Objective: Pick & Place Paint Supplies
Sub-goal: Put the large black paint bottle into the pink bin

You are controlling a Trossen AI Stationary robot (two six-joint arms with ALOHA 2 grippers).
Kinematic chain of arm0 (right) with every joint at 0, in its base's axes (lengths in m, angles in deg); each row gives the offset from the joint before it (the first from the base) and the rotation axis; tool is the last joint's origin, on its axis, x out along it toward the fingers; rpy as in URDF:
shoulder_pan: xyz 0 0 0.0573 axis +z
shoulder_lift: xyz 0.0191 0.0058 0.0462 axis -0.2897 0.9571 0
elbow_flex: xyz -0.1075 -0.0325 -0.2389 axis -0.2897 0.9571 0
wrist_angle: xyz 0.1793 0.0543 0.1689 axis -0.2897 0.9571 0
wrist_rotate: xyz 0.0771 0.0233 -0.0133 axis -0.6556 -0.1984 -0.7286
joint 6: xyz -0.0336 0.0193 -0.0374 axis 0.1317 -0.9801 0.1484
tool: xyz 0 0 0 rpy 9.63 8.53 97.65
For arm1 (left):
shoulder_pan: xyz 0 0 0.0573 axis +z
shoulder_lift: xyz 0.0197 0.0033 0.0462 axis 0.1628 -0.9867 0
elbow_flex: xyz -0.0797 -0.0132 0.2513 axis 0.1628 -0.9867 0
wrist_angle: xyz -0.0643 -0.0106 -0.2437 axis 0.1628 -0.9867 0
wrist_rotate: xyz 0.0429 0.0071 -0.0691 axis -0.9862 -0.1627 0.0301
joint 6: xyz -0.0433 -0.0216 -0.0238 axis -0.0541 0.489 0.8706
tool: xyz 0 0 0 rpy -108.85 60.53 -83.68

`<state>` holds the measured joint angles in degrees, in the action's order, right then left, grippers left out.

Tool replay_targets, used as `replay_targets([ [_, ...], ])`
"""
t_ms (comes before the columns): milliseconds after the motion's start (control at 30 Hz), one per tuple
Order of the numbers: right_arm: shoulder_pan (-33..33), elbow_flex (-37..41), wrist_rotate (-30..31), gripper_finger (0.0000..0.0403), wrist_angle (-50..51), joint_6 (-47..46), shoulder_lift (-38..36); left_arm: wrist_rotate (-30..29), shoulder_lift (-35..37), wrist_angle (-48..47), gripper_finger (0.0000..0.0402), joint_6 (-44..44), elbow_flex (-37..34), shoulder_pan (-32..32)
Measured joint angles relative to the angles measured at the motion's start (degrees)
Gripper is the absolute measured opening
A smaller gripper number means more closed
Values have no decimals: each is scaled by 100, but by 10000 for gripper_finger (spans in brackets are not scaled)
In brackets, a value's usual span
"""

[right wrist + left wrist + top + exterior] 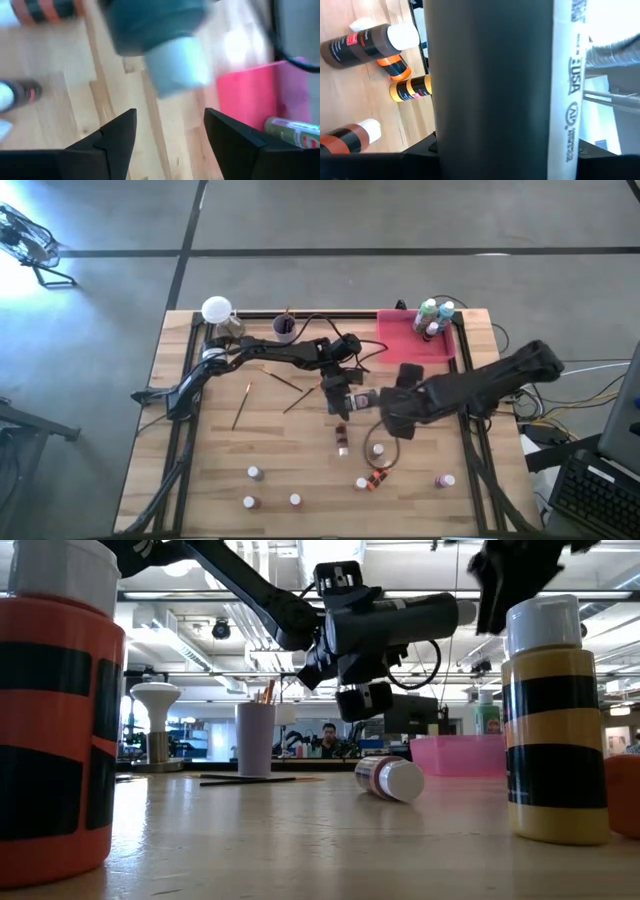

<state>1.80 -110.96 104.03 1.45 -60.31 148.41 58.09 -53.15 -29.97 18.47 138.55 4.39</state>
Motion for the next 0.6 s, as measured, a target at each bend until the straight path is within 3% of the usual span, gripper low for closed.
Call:
replay_targets([
  [133,378,90,791,217,-24,-780,-581,-300,-2,-6,196,-579,11,2],
  [233,740,290,1561,215,-56,-1575,-1039,-875,-4,96,196,-1180,24,1],
  [467,1476,1198,3347,226,-566,-3245,-2028,-2969,-7,663,195,-2279,28,-15],
  [600,1564,1710,3545,234,-1341,-3097,-2444,-4262,-7,905,195,-2778,33,-105],
])
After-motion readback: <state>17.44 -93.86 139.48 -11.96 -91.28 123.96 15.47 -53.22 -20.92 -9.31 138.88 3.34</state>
